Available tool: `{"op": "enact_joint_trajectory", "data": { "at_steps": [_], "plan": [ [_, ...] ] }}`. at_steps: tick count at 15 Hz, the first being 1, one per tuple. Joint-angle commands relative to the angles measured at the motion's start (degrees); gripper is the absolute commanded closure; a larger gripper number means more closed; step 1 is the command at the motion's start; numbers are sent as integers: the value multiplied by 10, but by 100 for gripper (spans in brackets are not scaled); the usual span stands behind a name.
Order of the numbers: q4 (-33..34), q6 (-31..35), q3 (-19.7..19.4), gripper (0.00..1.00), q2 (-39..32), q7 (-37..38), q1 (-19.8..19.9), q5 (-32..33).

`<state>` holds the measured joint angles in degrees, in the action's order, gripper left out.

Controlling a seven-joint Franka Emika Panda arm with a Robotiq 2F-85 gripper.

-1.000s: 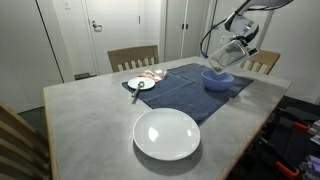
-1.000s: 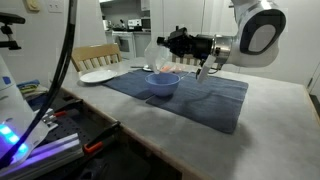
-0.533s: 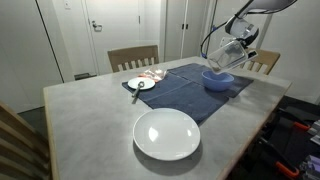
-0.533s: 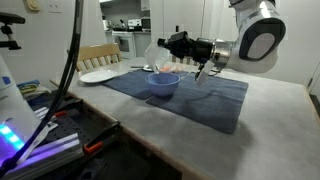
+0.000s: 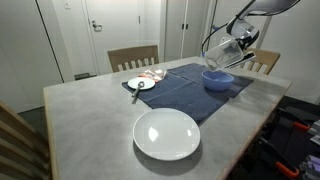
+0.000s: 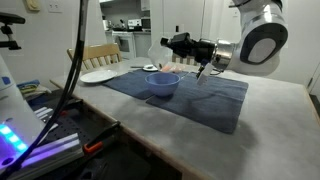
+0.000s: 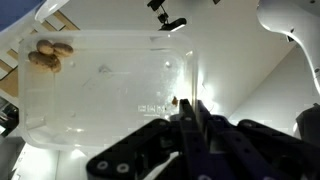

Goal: Pour the things in the lunchbox into the bowl

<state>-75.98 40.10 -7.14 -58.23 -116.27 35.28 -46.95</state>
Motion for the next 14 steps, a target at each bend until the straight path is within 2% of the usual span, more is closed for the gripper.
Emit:
{"op": "enact_joint_trajectory", "data": {
  "at_steps": [1,14],
  "plan": [
    [36,-24,10,98,-25,0,11,-16],
    [51,-58,5,98,-49,10,10,-19]
  ]
}}
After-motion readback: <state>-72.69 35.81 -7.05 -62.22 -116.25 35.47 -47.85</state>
